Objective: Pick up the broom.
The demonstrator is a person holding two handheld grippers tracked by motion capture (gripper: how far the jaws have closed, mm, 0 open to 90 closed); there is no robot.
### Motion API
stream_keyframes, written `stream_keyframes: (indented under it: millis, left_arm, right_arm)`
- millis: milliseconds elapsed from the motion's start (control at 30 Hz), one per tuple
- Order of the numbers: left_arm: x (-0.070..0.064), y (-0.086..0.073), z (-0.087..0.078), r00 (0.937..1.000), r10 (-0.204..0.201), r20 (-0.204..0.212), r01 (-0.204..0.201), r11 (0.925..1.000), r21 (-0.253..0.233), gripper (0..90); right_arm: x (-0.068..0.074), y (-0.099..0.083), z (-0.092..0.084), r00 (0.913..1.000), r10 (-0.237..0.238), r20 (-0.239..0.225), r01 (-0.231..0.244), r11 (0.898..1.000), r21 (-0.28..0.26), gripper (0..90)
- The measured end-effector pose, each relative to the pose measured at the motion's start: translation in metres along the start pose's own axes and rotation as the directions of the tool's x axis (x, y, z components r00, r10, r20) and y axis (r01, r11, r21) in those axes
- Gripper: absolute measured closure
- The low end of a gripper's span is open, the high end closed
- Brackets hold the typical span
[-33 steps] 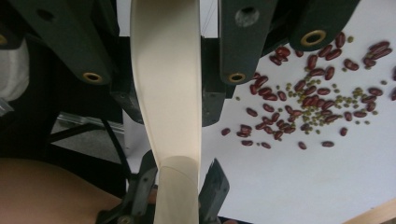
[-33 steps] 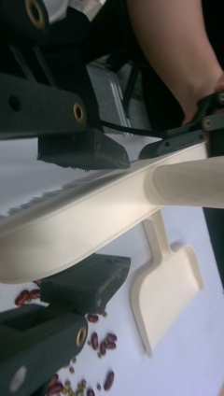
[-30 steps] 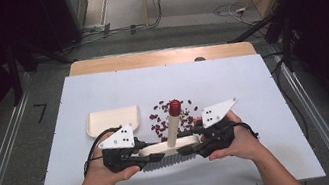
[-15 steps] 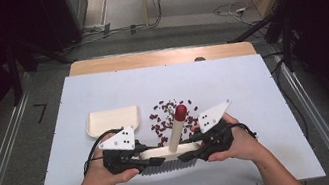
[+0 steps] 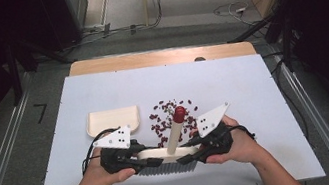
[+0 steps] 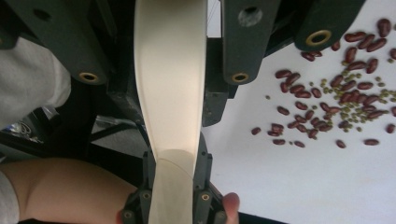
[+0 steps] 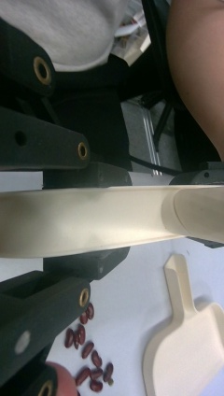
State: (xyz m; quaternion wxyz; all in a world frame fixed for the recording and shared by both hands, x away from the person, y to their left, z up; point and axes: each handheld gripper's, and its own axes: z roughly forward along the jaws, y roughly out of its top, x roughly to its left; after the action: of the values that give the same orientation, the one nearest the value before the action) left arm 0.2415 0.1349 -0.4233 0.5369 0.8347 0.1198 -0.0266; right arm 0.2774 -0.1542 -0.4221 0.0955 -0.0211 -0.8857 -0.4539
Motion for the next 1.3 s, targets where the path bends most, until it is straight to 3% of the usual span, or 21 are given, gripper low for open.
stream_keyframes:
  millis: [133, 167, 400, 433, 533, 567, 667, 833, 900, 1033, 1067, 1100, 1133, 1233, 1300]
  left_arm:
    - [0.0, -0.001, -0.001, 0.9997, 0.002, -0.024, -0.002, 1.0, -0.006, 62.2]
    - [0.001, -0.002, -0.002, 0.998, -0.01, -0.063, 0.008, 0.9997, -0.023, 59.4]
    - [0.004, -0.005, -0.01, 0.9929, -0.046, -0.11, 0.039, 0.9971, -0.065, 52.0]
    - [0.006, -0.006, -0.011, 0.9895, -0.064, -0.13, 0.053, 0.9946, -0.089, 50.1]
    - [0.006, -0.008, -0.012, 0.9853, -0.078, -0.152, 0.064, 0.9935, -0.093, 44.3]
    - [0.006, -0.009, -0.013, 0.98, -0.086, -0.179, 0.068, 0.992, -0.106, 41.1]
    - [0.007, -0.01, -0.018, 0.9721, -0.104, -0.21, 0.077, 0.9881, -0.133, 36.5]
    - [0.009, -0.014, -0.024, 0.9589, -0.137, -0.249, 0.093, 0.9795, -0.178, 26.2]
    - [0.01, -0.016, -0.029, 0.9483, -0.154, -0.277, 0.101, 0.975, -0.198, 22.4]
    - [0.01, -0.019, -0.034, 0.9374, -0.177, -0.3, 0.117, 0.971, -0.208, 13.5]
    - [0.01, -0.019, -0.034, 0.9374, -0.177, -0.3, 0.117, 0.971, -0.208, 11.7]
    - [0.01, -0.021, -0.037, 0.93, -0.19, -0.315, 0.125, 0.9686, -0.215, 9.9]
    - [0.01, -0.022, -0.039, 0.9285, -0.188, -0.32, 0.122, 0.9689, -0.215, 8.3]
    - [0.011, -0.025, -0.043, 0.9245, -0.199, -0.325, 0.131, 0.9665, -0.221, 3.0]
    - [0.012, -0.028, -0.048, 0.9222, -0.203, -0.329, 0.133, 0.9657, -0.223, 0.7]
  right_arm:
    - [0.001, 0.001, 0.0, 0.9998, 0.006, 0.02, -0.006, 1.0, -0.002, 65.6]
    - [0.0, 0.001, 0.0, 0.9995, 0.007, 0.03, -0.007, 1.0, -0.003, 65.6]
    - [-0.002, -0.001, -0.004, 0.997, 0.021, 0.074, -0.019, 1.0, -0.023, 65.6]
    - [-0.002, -0.001, -0.005, 0.9963, 0.023, 0.083, -0.02, 0.999, -0.031, 65.7]
    - [-0.004, -0.001, -0.007, 0.994, 0.033, 0.104, -0.029, 0.999, -0.041, 65.6]
    - [-0.005, -0.001, -0.008, 0.9935, 0.036, 0.108, -0.031, 0.999, -0.043, 65.6]
    - [-0.007, -0.002, -0.011, 0.9896, 0.045, 0.137, -0.037, 0.998, -0.056, 65.6]
    - [-0.01, -0.003, -0.016, 0.9784, 0.074, 0.193, -0.055, 0.993, -0.105, 65.6]
    - [-0.012, -0.004, -0.019, 0.9708, 0.089, 0.223, -0.063, 0.991, -0.121, 65.6]
    - [-0.018, -0.008, -0.024, 0.9531, 0.125, 0.276, -0.087, 0.985, -0.146, 65.6]
    - [-0.019, -0.009, -0.025, 0.9468, 0.139, 0.29, -0.097, 0.983, -0.155, 65.6]
    - [-0.02, -0.01, -0.026, 0.941, 0.147, 0.305, -0.1, 0.981, -0.163, 65.6]
    - [-0.022, -0.011, -0.027, 0.9352, 0.154, 0.319, -0.103, 0.98, -0.172, 65.7]
    - [-0.025, -0.013, -0.031, 0.9051, 0.196, 0.378, -0.126, 0.972, -0.2, 65.6]
    - [-0.027, -0.015, -0.034, 0.8752, 0.236, 0.422, -0.15, 0.962, -0.227, 65.6]
